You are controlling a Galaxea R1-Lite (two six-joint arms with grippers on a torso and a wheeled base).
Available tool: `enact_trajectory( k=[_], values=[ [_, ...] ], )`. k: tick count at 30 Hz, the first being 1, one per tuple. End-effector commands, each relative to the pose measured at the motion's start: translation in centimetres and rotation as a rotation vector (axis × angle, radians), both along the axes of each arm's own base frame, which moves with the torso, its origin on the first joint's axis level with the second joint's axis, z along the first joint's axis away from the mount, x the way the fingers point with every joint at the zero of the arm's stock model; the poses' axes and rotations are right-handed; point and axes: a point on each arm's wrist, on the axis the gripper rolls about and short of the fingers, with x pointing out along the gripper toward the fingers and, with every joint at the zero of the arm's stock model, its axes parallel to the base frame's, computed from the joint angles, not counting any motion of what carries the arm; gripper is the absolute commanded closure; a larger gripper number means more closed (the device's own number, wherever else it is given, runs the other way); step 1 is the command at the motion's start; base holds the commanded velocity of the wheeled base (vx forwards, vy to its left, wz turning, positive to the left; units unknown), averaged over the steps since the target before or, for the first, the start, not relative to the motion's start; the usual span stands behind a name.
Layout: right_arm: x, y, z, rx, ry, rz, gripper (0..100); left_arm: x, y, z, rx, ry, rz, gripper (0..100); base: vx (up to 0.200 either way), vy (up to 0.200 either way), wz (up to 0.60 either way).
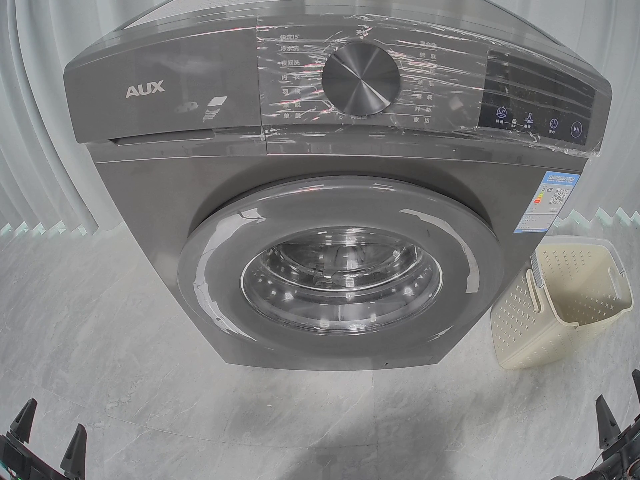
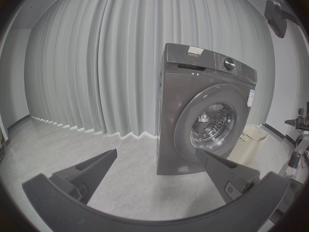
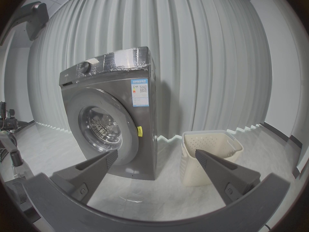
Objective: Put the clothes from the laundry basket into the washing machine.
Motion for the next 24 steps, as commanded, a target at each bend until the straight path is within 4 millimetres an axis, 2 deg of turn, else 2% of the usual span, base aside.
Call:
enact_trajectory(
  k=[1, 4, 24],
  values=[
    [-0.08, -0.03, -0.80, 0.006, 0.013, -0.015, 0, 0.00, 0.00, -0.48, -0.001, 0.000, 0.001, 0, 0.000, 0.000, 0.00],
    [-0.07, -0.07, -1.29, 0.000, 0.061, -0.033, 0, 0.00, 0.00, -0.48, -0.001, 0.000, 0.001, 0, 0.000, 0.000, 0.00],
    [-0.07, -0.05, -1.27, -0.013, 0.059, -0.026, 0, 0.00, 0.01, -0.48, -0.004, 0.000, 0.006, 0, 0.000, 0.000, 0.00]
  ],
)
